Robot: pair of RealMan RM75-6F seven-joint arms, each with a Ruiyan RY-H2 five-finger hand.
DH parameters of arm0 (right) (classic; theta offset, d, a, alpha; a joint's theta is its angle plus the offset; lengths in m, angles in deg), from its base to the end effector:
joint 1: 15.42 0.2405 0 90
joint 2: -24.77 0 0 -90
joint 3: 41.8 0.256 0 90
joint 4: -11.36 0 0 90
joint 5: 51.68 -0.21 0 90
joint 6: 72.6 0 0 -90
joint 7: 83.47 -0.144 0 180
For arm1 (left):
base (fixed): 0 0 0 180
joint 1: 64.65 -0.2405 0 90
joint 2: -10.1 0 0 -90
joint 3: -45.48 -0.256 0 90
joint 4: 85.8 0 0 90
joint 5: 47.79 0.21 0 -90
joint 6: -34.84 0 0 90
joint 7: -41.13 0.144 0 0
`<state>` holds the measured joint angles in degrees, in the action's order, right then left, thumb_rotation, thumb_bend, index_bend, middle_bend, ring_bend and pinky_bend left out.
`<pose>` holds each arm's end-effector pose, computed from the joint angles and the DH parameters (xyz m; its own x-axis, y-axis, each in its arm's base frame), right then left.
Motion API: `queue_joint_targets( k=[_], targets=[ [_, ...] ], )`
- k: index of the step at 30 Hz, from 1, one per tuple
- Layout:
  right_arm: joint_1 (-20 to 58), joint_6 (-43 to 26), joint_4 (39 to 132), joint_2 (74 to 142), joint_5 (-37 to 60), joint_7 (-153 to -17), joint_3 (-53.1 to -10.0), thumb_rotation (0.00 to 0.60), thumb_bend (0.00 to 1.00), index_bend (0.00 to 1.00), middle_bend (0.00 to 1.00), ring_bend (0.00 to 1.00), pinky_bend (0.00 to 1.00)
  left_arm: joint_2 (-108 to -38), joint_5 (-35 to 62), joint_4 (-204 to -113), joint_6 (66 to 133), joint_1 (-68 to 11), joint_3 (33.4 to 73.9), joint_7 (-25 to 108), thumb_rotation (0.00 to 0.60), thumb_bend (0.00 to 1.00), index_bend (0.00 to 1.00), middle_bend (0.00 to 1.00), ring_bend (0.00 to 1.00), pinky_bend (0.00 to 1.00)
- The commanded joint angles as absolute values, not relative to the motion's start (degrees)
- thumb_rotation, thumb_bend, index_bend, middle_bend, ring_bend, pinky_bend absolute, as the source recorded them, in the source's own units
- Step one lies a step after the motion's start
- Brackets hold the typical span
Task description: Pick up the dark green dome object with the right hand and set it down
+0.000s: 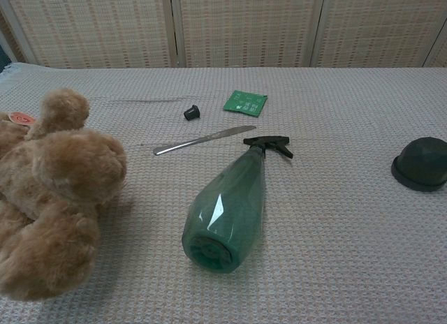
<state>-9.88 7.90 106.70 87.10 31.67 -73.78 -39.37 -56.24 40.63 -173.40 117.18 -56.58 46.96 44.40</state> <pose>-0.3118 -0.1818 0.1549 0.5208 -0.0894 0.8490 -0.8520 0.0074 0.5235 -0.3130 0.1944 0.1425 0.4944 0.0401 0.8683 0.8666 -0.1002 -0.4888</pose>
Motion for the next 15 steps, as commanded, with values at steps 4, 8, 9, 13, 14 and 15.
queue_joint_targets(
  k=[4,8,9,13,14,15],
  targets=[
    [-9.7,7.2,106.7,87.2,30.6,-73.4,-39.1,0.600,0.06,0.02,0.00,0.00,0.15,-56.0,40.6,-174.3,118.2,-57.0,46.8,45.2,0.600,0.53,0.52,0.15,0.17,0.39],
    [-9.0,6.0,106.5,87.2,29.8,-73.2,-38.7,0.600,0.06,0.02,0.00,0.00,0.15,-56.0,40.9,-174.4,119.1,-57.3,46.9,45.4,0.600,0.53,0.52,0.15,0.17,0.39],
    [-8.8,5.9,106.1,87.4,29.7,-73.1,-38.5,0.600,0.05,0.02,0.00,0.00,0.15,-56.1,40.9,-174.3,119.4,-57.4,46.9,45.4,0.600,0.53,0.52,0.15,0.17,0.39],
    [-7.9,6.4,102.9,89.7,29.1,-70.9,-37.2,0.600,0.06,0.03,0.00,0.00,0.15,-56.3,40.9,-174.0,119.8,-57.4,47.2,45.3,0.600,0.53,0.52,0.15,0.17,0.39],
    [-7.5,5.9,101.9,90.5,28.6,-70.6,-36.9,0.600,0.06,0.03,0.00,0.00,0.16,-56.3,40.8,-173.9,119.7,-57.4,47.2,45.3,0.600,0.53,0.52,0.15,0.17,0.39],
    [-7.2,5.3,101.4,90.9,28.1,-70.6,-36.7,0.600,0.06,0.03,0.00,0.00,0.16,-56.2,40.7,-173.9,119.6,-57.4,47.2,45.3,0.600,0.53,0.52,0.15,0.17,0.39]
  ],
)
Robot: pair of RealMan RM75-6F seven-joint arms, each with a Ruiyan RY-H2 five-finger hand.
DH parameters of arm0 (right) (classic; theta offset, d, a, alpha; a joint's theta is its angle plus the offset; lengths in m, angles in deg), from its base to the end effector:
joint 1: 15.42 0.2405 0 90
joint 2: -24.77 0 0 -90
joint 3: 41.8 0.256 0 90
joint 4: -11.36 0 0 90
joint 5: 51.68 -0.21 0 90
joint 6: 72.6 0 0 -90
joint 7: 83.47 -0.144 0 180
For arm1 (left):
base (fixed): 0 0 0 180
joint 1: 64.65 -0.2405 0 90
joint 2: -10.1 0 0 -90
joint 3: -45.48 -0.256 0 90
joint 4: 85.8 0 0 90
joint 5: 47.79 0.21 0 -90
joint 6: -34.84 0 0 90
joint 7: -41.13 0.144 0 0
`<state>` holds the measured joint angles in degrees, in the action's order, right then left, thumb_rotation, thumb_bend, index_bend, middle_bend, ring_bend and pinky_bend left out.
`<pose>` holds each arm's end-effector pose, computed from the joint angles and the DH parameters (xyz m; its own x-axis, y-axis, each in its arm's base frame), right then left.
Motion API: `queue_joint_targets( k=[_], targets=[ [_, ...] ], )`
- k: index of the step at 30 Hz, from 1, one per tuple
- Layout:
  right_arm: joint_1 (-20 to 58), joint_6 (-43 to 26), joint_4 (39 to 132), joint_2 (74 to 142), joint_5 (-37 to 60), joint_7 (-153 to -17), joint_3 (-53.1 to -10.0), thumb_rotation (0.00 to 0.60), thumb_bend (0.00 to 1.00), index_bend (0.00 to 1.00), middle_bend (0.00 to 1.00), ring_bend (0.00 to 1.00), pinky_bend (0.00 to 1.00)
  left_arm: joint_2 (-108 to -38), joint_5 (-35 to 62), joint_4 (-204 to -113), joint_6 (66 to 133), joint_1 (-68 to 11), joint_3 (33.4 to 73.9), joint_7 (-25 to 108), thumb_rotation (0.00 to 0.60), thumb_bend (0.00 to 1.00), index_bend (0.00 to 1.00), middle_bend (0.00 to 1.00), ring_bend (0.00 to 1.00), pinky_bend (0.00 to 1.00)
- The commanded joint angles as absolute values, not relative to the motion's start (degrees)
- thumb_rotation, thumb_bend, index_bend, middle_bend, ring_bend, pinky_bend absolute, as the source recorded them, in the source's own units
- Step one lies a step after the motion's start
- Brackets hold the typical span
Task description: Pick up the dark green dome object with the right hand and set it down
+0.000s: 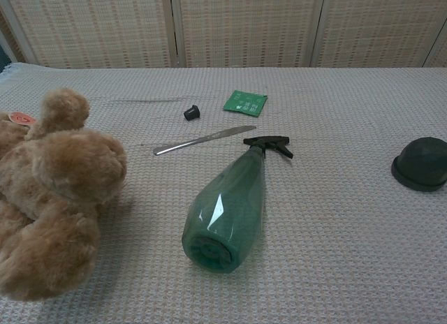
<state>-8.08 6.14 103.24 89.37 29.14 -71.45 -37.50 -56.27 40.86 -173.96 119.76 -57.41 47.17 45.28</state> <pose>-0.3193 -0.1994 0.1510 0.5639 -0.0774 0.8222 -0.8235 0.0235 0.5669 -0.3101 0.1905 0.1474 0.4953 -0.0017 0.8687 0.8652 -0.0896 -0.4934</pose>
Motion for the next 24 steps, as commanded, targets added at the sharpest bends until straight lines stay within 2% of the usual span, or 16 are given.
queue_joint_targets(
  k=[1,6,12,17,24],
  targets=[
    [-6.8,4.4,101.1,91.1,27.4,-70.9,-36.6,0.600,0.06,0.03,0.00,0.00,0.17,-56.2,40.5,-174.0,119.4,-57.4,47.2,45.2,0.600,0.53,0.52,0.15,0.17,0.39],
    [-4.6,-0.1,100.2,91.7,24.9,-72.5,-35.6,0.600,0.06,0.02,0.00,0.00,0.17,-55.7,41.0,-174.4,120.2,-57.7,47.1,44.1,0.600,0.53,0.53,0.15,0.17,0.39],
    [-1.6,-3.6,100.4,93.3,24.0,-70.2,-35.1,0.600,0.06,0.05,0.00,0.01,0.19,-55.3,41.4,-174.2,120.8,-57.9,47.0,42.9,0.600,0.53,0.53,0.15,0.17,0.39],
    [2.2,-11.7,101.7,92.9,18.2,-67.5,-34.4,0.600,0.06,0.04,0.00,0.02,0.19,-55.2,41.1,-174.3,120.3,-57.8,47.0,42.8,0.600,0.53,0.53,0.15,0.17,0.39],
    [7.2,-18.9,100.2,94.0,8.3,-63.2,-32.5,0.600,0.06,0.04,0.00,0.03,0.20,-55.3,41.1,-174.4,120.1,-57.7,46.9,43.3,0.600,0.53,0.54,0.15,0.17,0.39]
  ],
)
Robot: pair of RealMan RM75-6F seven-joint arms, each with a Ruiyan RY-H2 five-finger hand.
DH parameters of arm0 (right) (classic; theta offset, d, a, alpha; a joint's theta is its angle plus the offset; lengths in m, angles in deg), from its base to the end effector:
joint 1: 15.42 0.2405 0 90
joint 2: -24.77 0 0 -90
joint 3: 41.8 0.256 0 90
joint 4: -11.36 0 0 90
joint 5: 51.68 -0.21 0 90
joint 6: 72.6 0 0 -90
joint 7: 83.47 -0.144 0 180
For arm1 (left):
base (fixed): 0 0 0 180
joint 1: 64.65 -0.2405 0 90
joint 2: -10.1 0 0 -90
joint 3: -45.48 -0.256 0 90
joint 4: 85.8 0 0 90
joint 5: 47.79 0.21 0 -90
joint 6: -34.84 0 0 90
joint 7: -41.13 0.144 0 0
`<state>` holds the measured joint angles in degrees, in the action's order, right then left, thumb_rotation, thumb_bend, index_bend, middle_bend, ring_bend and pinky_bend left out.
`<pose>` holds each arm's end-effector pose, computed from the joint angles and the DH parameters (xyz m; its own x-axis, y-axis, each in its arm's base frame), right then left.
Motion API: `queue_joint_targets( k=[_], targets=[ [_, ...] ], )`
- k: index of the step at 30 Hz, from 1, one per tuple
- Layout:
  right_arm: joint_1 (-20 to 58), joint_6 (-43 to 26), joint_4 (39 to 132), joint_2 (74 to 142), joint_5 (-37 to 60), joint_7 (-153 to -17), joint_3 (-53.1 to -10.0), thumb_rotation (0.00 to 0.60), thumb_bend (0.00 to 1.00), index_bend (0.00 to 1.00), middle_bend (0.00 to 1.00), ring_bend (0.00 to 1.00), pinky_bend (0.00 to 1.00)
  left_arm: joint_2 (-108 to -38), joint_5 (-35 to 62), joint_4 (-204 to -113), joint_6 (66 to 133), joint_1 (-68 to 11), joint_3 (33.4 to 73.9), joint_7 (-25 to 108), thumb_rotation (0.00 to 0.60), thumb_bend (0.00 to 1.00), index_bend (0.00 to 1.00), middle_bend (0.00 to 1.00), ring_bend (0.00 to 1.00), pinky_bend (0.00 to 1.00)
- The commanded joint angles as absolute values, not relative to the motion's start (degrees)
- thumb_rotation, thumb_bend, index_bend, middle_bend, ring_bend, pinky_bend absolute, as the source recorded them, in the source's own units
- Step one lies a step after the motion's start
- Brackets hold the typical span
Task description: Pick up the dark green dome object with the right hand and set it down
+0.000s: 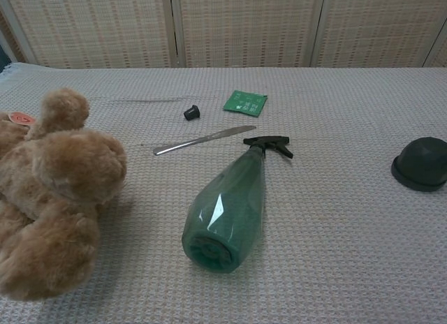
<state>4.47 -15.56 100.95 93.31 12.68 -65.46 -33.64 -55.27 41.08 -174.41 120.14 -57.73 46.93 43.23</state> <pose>-0.3138 -0.2716 0.1031 0.5175 -0.3242 0.7919 -0.8348 0.0117 0.5504 -0.3106 0.1878 0.1525 0.4726 0.0005 0.8813 0.8779 -0.0882 -0.4707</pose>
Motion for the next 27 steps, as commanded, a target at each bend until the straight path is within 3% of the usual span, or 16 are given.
queue_joint_targets(
  k=[1,9,21,27],
  targets=[
    [7.9,-19.6,99.9,94.3,7.2,-62.7,-32.3,0.600,0.06,0.04,0.00,0.03,0.20,-55.3,41.0,-174.4,120.1,-57.7,47.0,43.4,0.600,0.53,0.54,0.15,0.17,0.39],
    [12.8,-26.0,98.4,95.9,-0.3,-60.5,-32.8,0.600,0.06,0.04,0.00,0.05,0.20,-55.3,41.0,-174.4,119.9,-57.6,46.9,43.5,0.600,0.53,0.54,0.15,0.17,0.39],
    [18.7,-28.6,94.5,99.7,-8.9,-56.8,-34.2,0.600,0.06,0.06,0.04,0.10,0.21,-55.2,41.1,-174.5,119.9,-57.6,46.8,43.4,0.600,0.53,0.53,0.15,0.17,0.39],
    [20.5,-29.6,92.2,101.5,-10.9,-57.6,-34.6,0.600,0.06,0.11,0.11,0.17,0.37,-55.2,41.1,-174.4,119.7,-57.5,46.8,43.5,0.600,0.53,0.53,0.15,0.17,0.39]
  ],
)
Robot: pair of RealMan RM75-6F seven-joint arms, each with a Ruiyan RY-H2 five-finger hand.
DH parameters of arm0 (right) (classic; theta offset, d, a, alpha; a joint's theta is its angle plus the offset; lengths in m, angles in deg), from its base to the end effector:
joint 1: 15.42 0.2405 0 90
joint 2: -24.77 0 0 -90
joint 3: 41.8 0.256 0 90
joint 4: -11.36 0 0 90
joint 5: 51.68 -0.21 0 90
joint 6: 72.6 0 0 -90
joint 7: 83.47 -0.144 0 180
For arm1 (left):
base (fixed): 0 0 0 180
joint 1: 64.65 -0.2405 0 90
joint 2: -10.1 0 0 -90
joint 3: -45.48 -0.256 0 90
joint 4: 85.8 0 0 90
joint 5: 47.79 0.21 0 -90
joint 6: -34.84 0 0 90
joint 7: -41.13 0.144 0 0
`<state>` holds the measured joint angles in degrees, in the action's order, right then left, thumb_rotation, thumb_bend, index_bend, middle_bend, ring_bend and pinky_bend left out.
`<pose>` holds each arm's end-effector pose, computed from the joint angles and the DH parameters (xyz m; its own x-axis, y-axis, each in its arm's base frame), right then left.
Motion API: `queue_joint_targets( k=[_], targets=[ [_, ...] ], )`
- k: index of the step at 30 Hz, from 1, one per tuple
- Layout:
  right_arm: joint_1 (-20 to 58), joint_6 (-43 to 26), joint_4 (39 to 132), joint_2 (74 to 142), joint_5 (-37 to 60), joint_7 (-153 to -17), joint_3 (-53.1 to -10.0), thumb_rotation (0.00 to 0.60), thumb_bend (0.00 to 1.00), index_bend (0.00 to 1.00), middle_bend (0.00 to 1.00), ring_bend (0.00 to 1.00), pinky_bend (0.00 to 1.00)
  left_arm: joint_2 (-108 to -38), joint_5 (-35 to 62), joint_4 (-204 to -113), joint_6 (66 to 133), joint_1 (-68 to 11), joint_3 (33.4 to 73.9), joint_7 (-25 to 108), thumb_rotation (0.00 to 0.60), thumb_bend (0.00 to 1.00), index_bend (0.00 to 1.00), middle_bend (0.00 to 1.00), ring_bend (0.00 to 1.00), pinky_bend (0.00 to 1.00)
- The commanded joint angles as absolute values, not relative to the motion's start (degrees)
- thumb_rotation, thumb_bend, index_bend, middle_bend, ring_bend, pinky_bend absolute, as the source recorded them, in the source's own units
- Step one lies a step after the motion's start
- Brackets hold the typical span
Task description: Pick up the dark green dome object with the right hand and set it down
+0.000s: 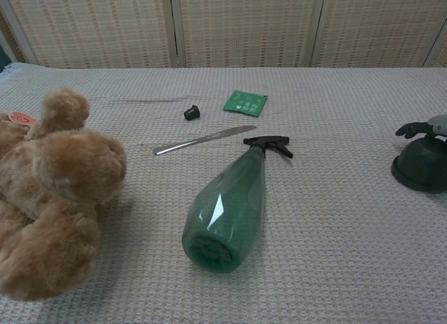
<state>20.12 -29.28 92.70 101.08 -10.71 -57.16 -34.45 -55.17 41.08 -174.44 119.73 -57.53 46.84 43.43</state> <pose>-0.2942 -0.3363 0.0488 0.4482 -0.5086 0.7352 -0.8436 0.0316 0.5361 -0.3106 0.1886 0.1519 0.4775 0.0070 0.8786 0.8753 -0.0916 -0.4749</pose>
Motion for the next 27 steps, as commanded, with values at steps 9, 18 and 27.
queue_joint_targets(
  k=[9,18,27],
  targets=[
    [21.2,-29.6,90.9,102.8,-9.6,-60.0,-35.4,0.600,0.07,0.20,0.20,0.29,0.48,-55.1,41.1,-174.5,119.6,-57.5,46.8,43.5,0.600,0.53,0.53,0.15,0.17,0.39],
    [21.2,-27.9,90.2,103.5,-8.1,-61.0,-36.3,0.600,0.07,0.27,0.26,0.36,0.53,-55.0,41.0,-174.5,119.7,-57.5,46.9,43.2,0.600,0.53,0.53,0.15,0.17,0.39],
    [21.1,-26.0,88.1,104.8,-8.1,-60.0,-37.4,0.600,0.09,0.42,0.38,0.51,0.62,-55.0,41.0,-174.5,119.6,-57.5,46.9,43.1,0.600,0.53,0.53,0.15,0.17,0.39]
  ],
)
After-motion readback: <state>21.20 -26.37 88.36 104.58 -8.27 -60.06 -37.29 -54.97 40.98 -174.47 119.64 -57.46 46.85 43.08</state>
